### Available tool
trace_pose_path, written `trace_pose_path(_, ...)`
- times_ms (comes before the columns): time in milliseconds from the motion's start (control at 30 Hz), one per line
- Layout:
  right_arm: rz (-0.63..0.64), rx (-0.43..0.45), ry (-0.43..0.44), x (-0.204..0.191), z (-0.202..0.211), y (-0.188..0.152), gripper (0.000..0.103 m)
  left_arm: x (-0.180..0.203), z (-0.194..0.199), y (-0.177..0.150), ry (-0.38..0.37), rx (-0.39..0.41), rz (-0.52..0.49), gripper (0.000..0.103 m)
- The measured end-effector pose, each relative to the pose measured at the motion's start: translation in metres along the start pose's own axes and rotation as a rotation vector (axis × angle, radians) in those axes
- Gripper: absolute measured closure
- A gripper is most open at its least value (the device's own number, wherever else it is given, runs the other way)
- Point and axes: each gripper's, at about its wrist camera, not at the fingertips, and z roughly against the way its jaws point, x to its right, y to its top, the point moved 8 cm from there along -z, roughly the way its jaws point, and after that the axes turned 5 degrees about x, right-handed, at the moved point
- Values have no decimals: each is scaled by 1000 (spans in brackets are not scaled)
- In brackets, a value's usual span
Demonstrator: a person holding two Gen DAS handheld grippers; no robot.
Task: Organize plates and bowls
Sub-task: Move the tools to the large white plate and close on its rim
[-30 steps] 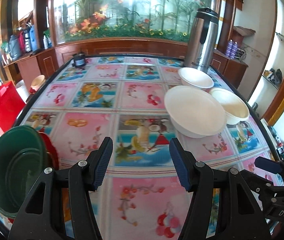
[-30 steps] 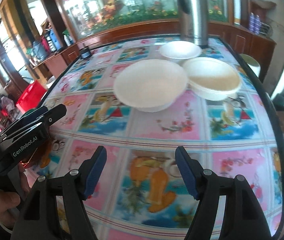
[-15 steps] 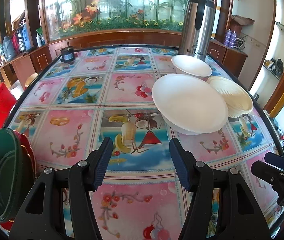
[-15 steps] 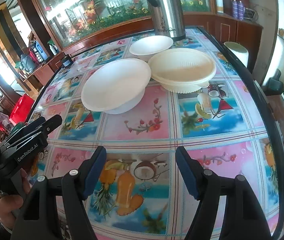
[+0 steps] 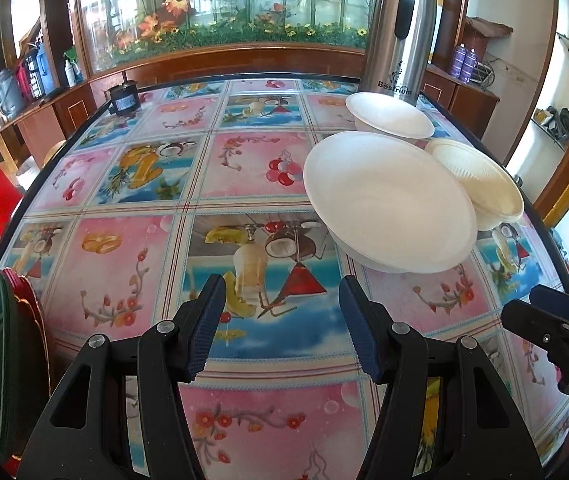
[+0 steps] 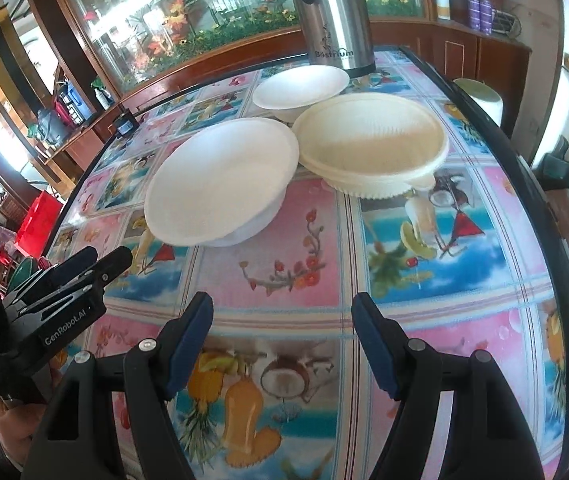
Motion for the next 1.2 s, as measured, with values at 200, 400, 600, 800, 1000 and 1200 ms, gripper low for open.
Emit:
trace_pose_path(200, 47, 5, -39, -5, -7, 10, 30, -2, -3, 4, 6, 1, 1, 44)
trace_pose_path(400, 62, -5, -58, -4, -13, 14, 30, -7, -9, 22, 6, 12, 22, 44)
trace_pose_path(600, 64, -9, -55, -4, -19, 20, 30, -7, -26, 38, -11, -13, 38, 44)
trace_pose_path(800, 49, -4, -46, -2, -21, 26, 30, -1, -46, 48, -36, -37, 52, 44)
trace_pose_path(1000, 15, 8, -38, 3, -24, 36, 30, 4, -62, 58, -28, -43, 33, 44)
trace_pose_path(1200, -12, 5, -32, 6, -36, 44, 30, 3, -83, 61, -28, -73, 34, 44)
